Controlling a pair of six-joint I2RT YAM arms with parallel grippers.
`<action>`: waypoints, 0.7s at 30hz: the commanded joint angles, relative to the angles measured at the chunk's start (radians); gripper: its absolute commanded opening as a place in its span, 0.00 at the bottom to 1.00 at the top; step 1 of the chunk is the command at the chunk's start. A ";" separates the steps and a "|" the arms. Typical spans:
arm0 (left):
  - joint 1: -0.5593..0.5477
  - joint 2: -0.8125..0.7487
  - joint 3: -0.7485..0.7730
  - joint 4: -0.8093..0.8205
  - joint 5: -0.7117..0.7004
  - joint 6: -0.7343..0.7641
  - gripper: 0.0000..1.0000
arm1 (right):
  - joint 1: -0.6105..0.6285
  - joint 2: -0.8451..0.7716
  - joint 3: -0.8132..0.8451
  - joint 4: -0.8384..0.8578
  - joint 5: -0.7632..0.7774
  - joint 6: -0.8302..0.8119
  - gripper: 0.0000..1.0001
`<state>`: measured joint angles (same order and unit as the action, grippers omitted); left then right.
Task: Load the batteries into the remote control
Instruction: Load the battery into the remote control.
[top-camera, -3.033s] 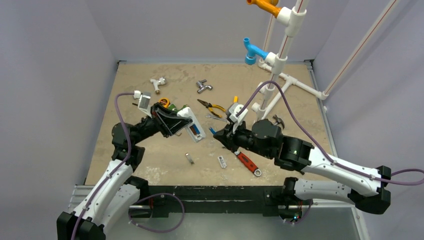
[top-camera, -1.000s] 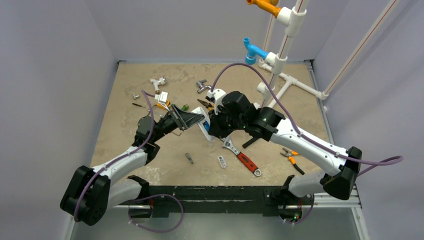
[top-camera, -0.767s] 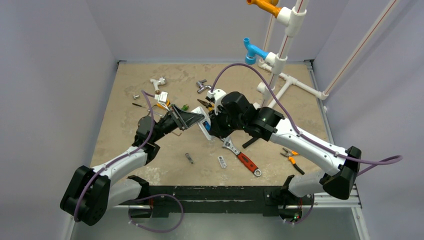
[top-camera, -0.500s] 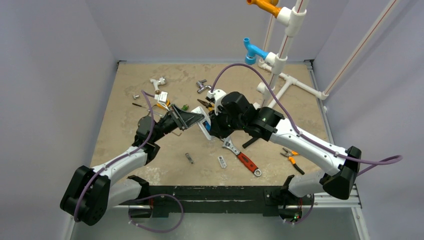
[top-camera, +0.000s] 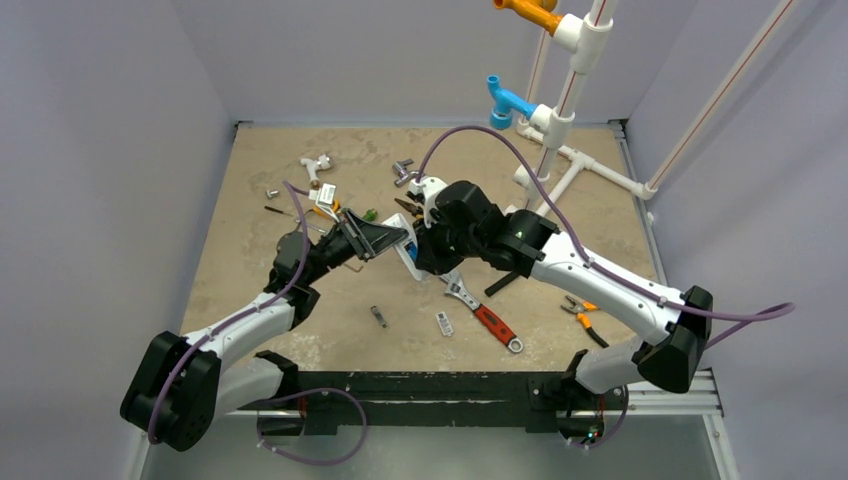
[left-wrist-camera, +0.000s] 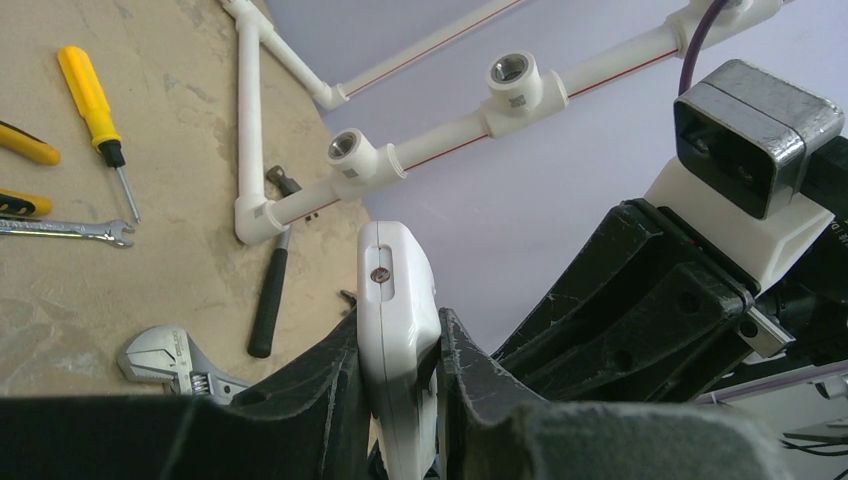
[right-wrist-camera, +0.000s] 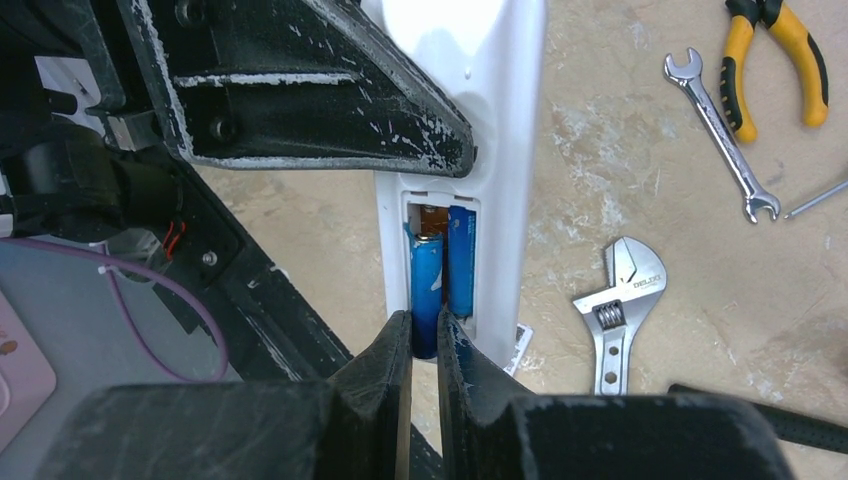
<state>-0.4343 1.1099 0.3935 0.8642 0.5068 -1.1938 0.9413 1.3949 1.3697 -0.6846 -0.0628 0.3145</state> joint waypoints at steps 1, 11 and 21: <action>-0.005 -0.017 0.012 0.065 0.005 -0.019 0.00 | -0.007 0.018 0.058 0.011 0.017 0.009 0.00; -0.005 -0.012 0.016 0.062 0.009 -0.017 0.00 | -0.010 0.039 0.081 0.013 0.003 0.013 0.15; -0.005 0.000 0.014 0.062 0.013 -0.022 0.00 | -0.011 0.026 0.079 0.026 -0.009 0.006 0.27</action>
<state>-0.4343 1.1145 0.3935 0.8513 0.5014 -1.1946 0.9356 1.4342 1.4086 -0.6830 -0.0734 0.3222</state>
